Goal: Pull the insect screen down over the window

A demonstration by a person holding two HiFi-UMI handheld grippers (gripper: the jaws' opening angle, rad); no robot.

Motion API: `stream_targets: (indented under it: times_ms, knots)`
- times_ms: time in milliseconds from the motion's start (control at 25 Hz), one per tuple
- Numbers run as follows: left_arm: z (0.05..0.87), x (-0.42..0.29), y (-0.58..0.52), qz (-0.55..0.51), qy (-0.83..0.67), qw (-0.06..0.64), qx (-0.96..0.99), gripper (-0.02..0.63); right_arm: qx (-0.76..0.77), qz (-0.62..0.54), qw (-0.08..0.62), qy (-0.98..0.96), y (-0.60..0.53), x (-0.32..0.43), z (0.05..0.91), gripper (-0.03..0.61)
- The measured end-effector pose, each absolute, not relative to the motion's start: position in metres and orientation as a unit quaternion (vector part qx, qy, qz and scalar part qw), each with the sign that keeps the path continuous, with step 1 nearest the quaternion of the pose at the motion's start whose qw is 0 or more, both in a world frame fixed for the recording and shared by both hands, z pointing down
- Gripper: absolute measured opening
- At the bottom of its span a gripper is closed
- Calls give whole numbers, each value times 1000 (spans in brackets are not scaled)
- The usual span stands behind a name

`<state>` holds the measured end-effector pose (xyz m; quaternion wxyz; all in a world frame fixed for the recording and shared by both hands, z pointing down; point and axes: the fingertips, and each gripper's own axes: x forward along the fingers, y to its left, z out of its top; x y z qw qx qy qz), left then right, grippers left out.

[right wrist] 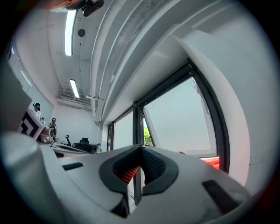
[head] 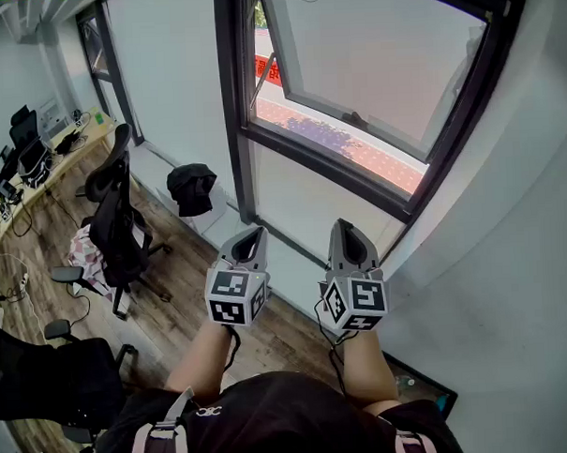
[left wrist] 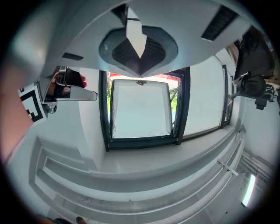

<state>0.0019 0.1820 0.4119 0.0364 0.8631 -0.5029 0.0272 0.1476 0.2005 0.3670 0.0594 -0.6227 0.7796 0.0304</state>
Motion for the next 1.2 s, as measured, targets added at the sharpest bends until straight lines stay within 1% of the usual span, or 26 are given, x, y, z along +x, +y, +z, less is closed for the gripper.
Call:
stream_targets:
  times_ms: [440,800,960,1200]
  knots:
    - [411,-6,183,32,-497,30,867,12,-629,23,72,773,200,138,366,3]
    - [416,-39,184,21,-491,29,871,12,-632,28,67,772,201,100,372,3]
    - [430,-55,187,21,-483,37,875,12,-636,26,66,768,208,83,382,3]
    - [441,-64,180,23,-478,42,877,12,-647,29,61,760,202,81,387,3]
